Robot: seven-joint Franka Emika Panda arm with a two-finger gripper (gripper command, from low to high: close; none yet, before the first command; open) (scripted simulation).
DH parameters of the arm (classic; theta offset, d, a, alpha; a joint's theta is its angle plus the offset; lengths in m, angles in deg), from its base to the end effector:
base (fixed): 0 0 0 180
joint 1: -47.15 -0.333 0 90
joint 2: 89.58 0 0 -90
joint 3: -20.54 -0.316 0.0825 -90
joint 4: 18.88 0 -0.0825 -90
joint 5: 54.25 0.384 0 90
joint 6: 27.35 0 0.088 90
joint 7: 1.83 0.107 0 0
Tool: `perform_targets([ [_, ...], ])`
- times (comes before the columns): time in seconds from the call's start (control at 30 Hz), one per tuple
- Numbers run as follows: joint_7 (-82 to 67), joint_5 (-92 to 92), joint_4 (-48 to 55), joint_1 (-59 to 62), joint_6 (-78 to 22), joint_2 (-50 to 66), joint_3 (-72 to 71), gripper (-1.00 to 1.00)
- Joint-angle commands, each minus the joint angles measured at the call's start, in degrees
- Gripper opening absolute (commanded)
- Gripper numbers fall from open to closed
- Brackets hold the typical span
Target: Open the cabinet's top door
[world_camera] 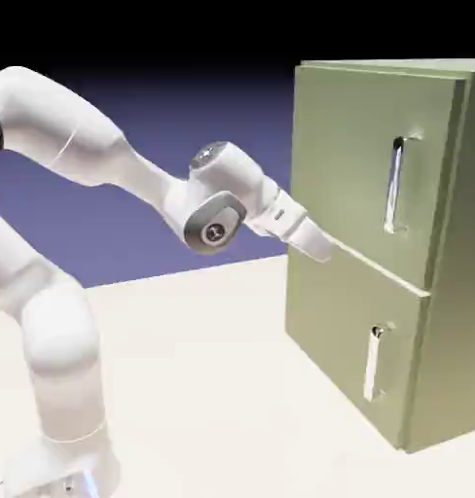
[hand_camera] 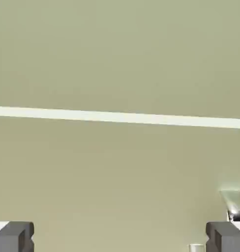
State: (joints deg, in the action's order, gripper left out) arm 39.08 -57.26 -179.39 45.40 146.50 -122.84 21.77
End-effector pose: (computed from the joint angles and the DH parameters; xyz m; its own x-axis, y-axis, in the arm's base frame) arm 0.3894 0.0073 0.4661 0.5473 -0.6144 0.5683 -0.4155 -0.7889 -0.4527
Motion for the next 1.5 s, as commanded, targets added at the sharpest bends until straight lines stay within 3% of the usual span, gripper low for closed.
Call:
perform_targets([
  [0.0, -1.28, -2.5, 0.41, -0.88, -0.13, -0.5, 1.03, 0.0],
  [1.47, -57.7, -112.13, 18.5, -39.61, -5.87, -22.44, 46.16, 0.0],
])
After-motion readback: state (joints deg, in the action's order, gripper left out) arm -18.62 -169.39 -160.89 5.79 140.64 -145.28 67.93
